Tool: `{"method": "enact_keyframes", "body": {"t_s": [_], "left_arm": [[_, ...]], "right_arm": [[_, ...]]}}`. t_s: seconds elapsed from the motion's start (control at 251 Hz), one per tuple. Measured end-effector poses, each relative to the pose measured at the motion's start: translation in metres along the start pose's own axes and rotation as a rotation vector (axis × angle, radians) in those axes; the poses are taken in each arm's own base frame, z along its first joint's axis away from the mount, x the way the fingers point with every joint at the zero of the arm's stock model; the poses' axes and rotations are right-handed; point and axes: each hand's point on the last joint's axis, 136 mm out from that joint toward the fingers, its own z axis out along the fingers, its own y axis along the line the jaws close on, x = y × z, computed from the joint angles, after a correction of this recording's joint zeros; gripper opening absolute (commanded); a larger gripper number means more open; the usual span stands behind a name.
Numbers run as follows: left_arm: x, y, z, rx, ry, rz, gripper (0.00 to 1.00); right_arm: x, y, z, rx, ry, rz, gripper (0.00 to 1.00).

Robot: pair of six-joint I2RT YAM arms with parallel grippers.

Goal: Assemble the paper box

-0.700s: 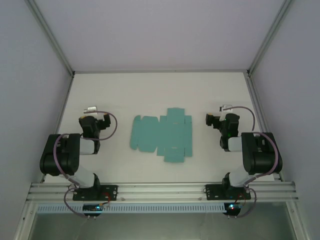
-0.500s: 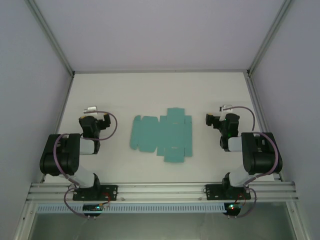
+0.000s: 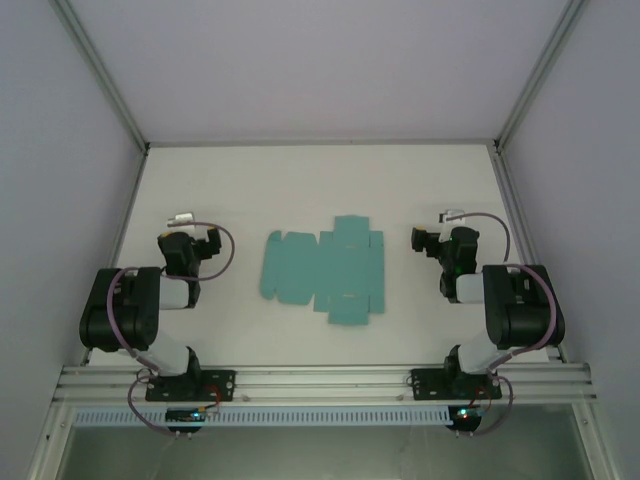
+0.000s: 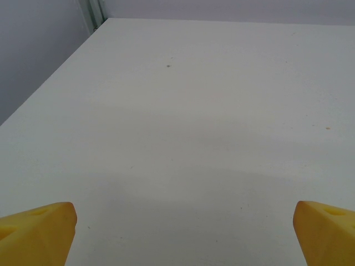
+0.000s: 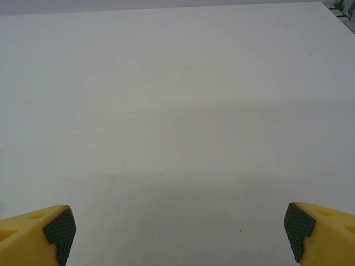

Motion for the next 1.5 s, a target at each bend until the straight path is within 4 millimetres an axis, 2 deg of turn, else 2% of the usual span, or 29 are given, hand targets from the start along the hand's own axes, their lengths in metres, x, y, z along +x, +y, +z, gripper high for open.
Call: {"method": "enact_keyframes", "body": {"t_s": [0.659, 0.726, 0.766, 0.814, 0.902, 0.986, 1.09, 1.177, 1.277, 1.397, 1.501], "left_arm": [[0.001, 0.000, -0.001, -0.001, 0.016, 0.003, 0.99], [-0.006, -0.001, -0.001, 0.000, 0.035, 0.007, 0.99], [-0.014, -0.003, -0.002, 0.002, 0.046, 0.006, 0.99], [-0.032, -0.006, -0.002, 0.010, 0.042, -0.009, 1.00], [-0.064, -0.021, -0.005, 0.035, 0.023, -0.013, 1.00], [-0.086, -0.053, -0.016, 0.111, 0.033, -0.001, 1.00], [-0.100, -0.091, -0.030, 0.227, 0.082, -0.023, 1.00], [-0.102, -0.110, -0.043, 0.310, 0.129, -0.076, 1.00], [-0.089, -0.128, -0.057, 0.401, 0.203, -0.130, 0.99], [-0.056, -0.149, -0.072, 0.487, 0.319, -0.162, 0.99], [-0.026, -0.162, -0.084, 0.544, 0.429, -0.183, 1.00]], "right_arm": [[0.001, 0.002, -0.001, -0.020, 0.008, 0.005, 0.99], [-0.002, 0.001, -0.004, -0.011, 0.035, 0.007, 0.99], [-0.012, -0.001, -0.007, 0.003, 0.043, 0.007, 0.99], [-0.033, -0.002, -0.012, 0.011, 0.032, 0.014, 0.99], [-0.088, 0.004, -0.027, 0.013, -0.031, 0.034, 0.99], [-0.133, 0.026, -0.049, -0.026, -0.079, 0.058, 0.96], [-0.155, 0.060, -0.069, -0.084, -0.050, 0.101, 0.92], [-0.147, 0.092, -0.080, -0.141, 0.036, 0.135, 0.86], [-0.112, 0.129, -0.092, -0.216, 0.182, 0.147, 0.74], [-0.063, 0.167, -0.094, -0.288, 0.367, 0.139, 0.58], [-0.020, 0.185, -0.086, -0.302, 0.516, 0.121, 0.49]]}}
